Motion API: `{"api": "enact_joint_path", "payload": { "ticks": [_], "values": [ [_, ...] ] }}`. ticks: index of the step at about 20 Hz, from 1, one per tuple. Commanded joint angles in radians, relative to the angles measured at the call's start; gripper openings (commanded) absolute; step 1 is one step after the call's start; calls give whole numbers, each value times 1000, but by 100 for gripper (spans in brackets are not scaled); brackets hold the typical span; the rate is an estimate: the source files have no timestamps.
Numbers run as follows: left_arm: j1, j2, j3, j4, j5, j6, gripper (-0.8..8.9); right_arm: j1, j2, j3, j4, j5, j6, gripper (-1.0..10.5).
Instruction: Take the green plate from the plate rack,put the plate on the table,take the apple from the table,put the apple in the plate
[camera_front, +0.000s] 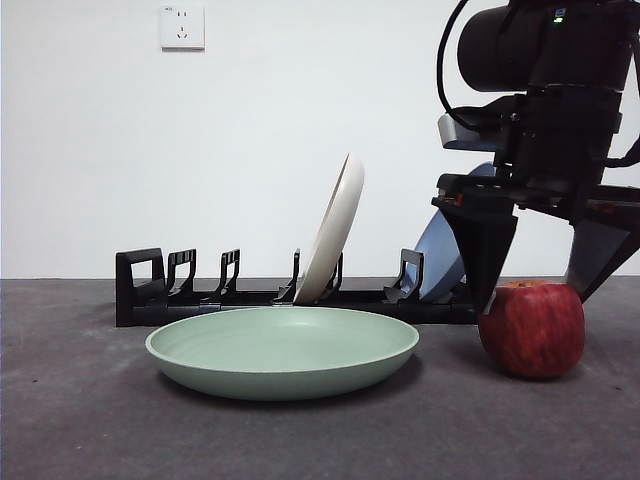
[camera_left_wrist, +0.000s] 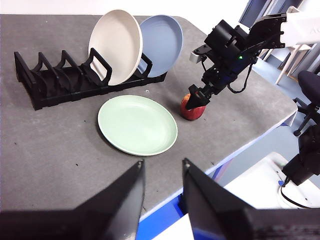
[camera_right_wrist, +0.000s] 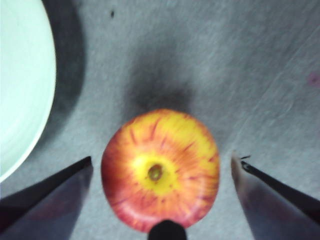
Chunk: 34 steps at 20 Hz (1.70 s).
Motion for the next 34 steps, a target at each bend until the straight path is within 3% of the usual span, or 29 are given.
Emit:
{"api": "enact_joint_path", "payload": {
  "ticks": [1, 3, 8, 10, 14, 16, 19, 22, 29, 34],
  "values": [
    [2, -7, -2, 5, -5, -5, 126, 1, 6, -9, -26, -2, -11, 174],
    [2, -7, -2, 5, -4, -5, 126, 1, 6, -9, -41, 1, -11, -14],
    [2, -7, -2, 7, -5, -5, 126, 4, -12, 27, -82, -16, -2, -15],
    [2, -6, -2, 7, -20, -6, 126, 14, -34, 71, -114, -81, 1, -15],
    [2, -6, -2, 8, -31, -11, 126, 59, -79, 156, -79, -328, 15, -16],
    [2, -6, -2, 8, -31, -16, 126, 101, -80, 188, -10, -374, 48, -16],
    [2, -6, -2, 8, -30, -32, 126, 180, -78, 196, 113, -348, 85, -17],
    [2, -6, -2, 10, -31, -32, 126, 250, -59, 196, 176, -214, 110, -17],
    [2, -6, -2, 10, -30, -40, 126, 333, 41, 211, 266, -13, 135, -17],
    [2, -6, -2, 10, -30, -40, 126, 337, 111, 229, 265, -2, 141, -17]
  ]
}}
